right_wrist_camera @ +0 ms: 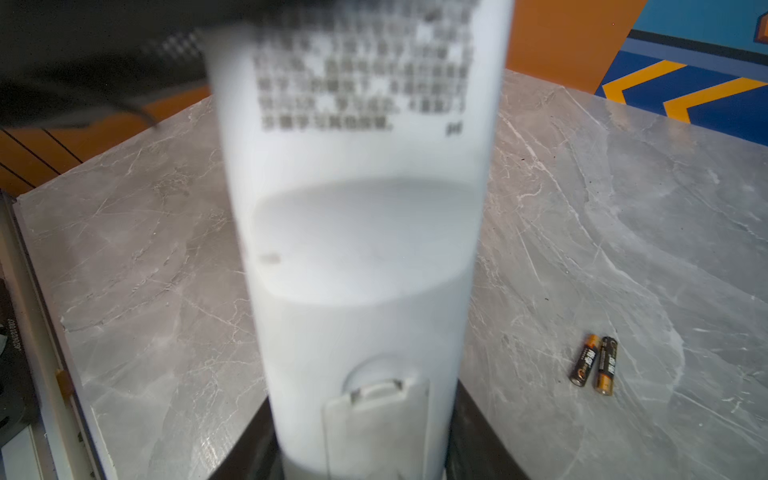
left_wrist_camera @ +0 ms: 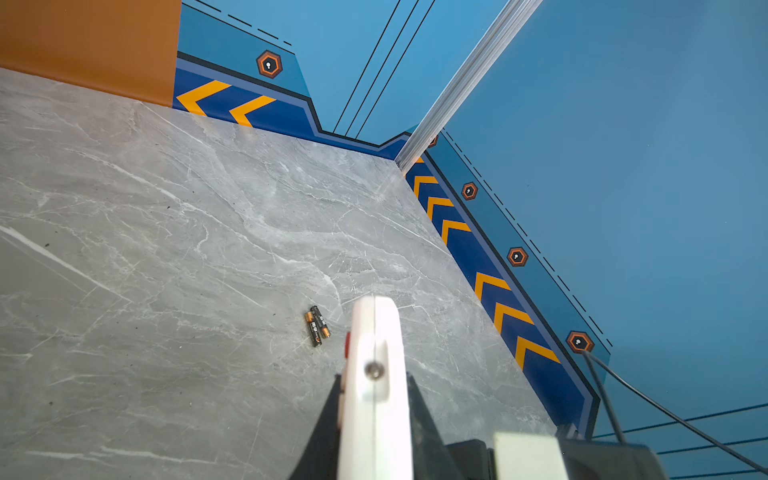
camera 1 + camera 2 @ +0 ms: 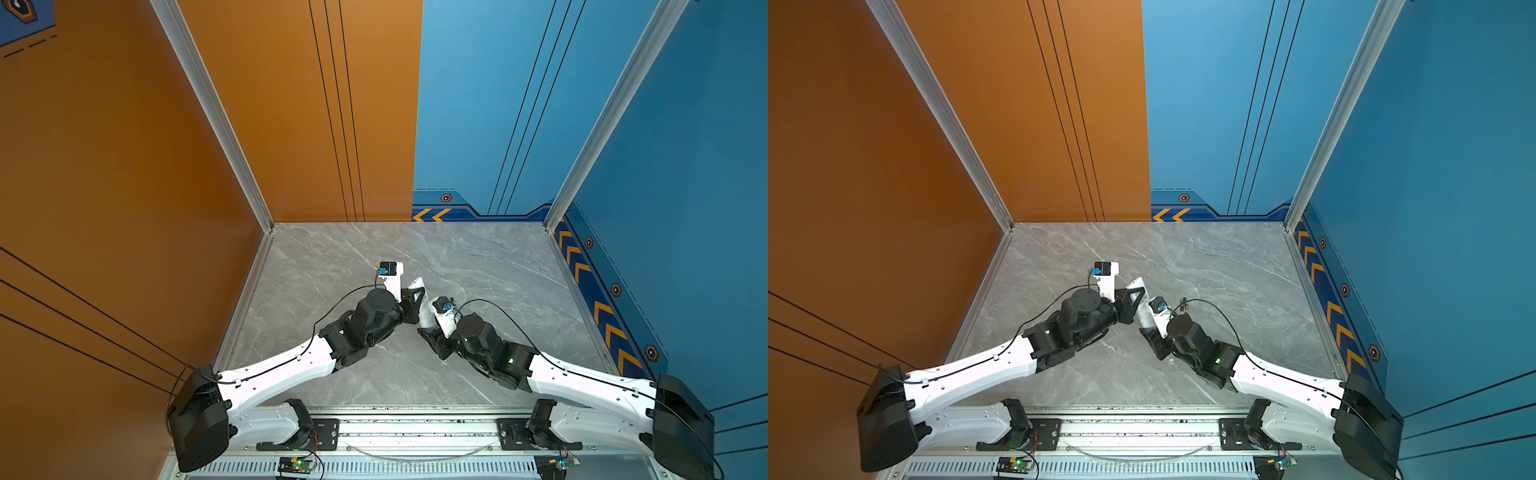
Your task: Load the batteries into the remote control
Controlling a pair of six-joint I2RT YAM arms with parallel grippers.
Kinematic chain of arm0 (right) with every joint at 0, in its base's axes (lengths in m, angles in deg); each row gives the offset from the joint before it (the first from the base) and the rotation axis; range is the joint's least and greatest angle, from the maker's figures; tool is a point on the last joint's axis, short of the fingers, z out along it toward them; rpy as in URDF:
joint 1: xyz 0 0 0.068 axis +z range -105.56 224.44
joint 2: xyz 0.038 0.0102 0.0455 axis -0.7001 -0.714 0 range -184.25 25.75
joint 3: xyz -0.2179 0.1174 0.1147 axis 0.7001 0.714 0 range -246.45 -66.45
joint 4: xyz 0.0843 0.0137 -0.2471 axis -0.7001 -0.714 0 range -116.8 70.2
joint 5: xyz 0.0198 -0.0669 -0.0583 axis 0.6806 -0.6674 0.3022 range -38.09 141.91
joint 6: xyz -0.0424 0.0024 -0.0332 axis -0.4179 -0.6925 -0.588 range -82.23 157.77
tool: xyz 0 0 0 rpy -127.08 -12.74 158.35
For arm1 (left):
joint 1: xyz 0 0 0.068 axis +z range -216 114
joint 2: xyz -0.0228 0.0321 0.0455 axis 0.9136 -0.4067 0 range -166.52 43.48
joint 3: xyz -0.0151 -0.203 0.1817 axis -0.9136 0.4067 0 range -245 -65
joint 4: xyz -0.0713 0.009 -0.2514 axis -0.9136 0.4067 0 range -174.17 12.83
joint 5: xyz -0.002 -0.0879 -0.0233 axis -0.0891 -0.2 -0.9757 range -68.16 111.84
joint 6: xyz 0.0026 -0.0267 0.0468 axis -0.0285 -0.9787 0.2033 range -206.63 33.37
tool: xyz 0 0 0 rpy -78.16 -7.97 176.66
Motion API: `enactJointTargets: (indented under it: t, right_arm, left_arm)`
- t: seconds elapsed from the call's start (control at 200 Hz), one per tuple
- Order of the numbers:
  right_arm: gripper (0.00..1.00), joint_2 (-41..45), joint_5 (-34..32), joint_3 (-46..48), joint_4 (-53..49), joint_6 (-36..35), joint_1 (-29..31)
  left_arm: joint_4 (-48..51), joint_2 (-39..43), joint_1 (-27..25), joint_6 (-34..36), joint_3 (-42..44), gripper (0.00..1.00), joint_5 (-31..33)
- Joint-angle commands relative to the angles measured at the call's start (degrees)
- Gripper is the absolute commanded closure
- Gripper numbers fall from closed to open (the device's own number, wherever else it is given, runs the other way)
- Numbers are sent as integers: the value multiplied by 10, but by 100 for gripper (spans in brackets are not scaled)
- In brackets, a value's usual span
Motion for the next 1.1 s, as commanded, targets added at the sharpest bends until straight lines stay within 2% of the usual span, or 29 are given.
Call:
enactJointTargets:
  t: [0.0,0.115,0.285,0.481,0.526,0.631,1.046,1.096]
  right_arm:
    - [100,-1,2,-2,31,-2,6]
    - [100,-1,9,-5,26,-4,7]
    - [81,-3,25,-5,23,-5,8]
    - [56,7,29,-4,28,-15,9]
    - [42,11,28,-6,23,-17,9]
    - [27,21,28,-5,15,-23,9]
    - [0,33,22,-13,-26,-51,10]
    - [0,33,25,-13,-28,-55,10]
  left_arm:
    - [-9,13,8,4,15,95,-13]
    - [-9,22,15,8,23,100,-15]
    - [-6,30,24,16,30,100,-18]
    - [1,36,35,13,27,100,-24]
    - [1,41,35,13,31,100,-20]
    - [5,51,37,12,38,100,-18]
    - [17,72,61,11,61,100,-22]
    - [17,76,64,10,64,100,-23]
